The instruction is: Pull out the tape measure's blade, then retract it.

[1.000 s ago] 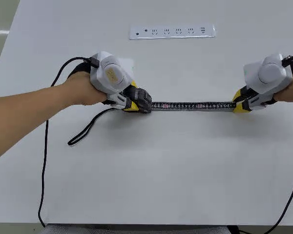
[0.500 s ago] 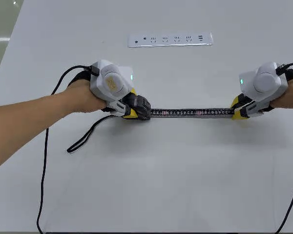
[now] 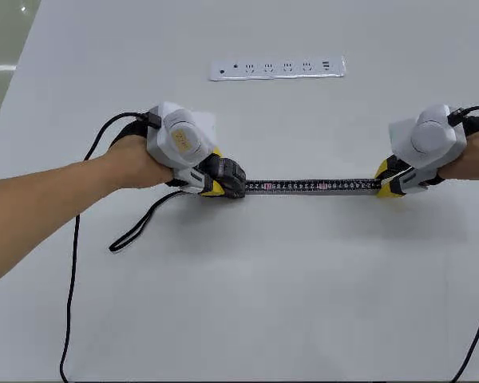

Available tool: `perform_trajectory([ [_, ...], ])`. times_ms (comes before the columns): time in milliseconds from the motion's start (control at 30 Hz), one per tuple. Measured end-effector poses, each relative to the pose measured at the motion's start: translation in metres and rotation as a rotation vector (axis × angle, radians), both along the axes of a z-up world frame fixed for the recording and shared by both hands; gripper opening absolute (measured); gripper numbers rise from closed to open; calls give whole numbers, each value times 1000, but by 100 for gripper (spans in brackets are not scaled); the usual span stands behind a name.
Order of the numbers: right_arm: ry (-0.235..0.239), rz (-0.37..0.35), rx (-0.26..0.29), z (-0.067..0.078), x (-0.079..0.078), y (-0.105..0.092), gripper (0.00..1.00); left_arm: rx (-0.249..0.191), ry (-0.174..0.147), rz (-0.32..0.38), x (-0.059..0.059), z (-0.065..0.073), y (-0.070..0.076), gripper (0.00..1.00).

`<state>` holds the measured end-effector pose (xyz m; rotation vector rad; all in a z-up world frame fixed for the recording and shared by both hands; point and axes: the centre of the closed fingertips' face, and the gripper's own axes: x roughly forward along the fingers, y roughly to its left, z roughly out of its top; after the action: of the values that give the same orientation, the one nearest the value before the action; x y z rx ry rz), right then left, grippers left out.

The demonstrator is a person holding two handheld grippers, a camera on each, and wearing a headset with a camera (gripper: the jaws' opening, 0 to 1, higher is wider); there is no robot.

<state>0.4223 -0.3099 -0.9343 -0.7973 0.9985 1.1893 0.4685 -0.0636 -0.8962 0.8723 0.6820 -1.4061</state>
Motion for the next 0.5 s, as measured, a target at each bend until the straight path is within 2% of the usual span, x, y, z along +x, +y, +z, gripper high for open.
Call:
perform_trajectory([
  [333,-20,-32,4,1,1,0,22,-14,0,53,-1,3,9,42],
  [500,-26,-64,15,3,1,3,26,-22,-6,83,-1,7,13,50],
])
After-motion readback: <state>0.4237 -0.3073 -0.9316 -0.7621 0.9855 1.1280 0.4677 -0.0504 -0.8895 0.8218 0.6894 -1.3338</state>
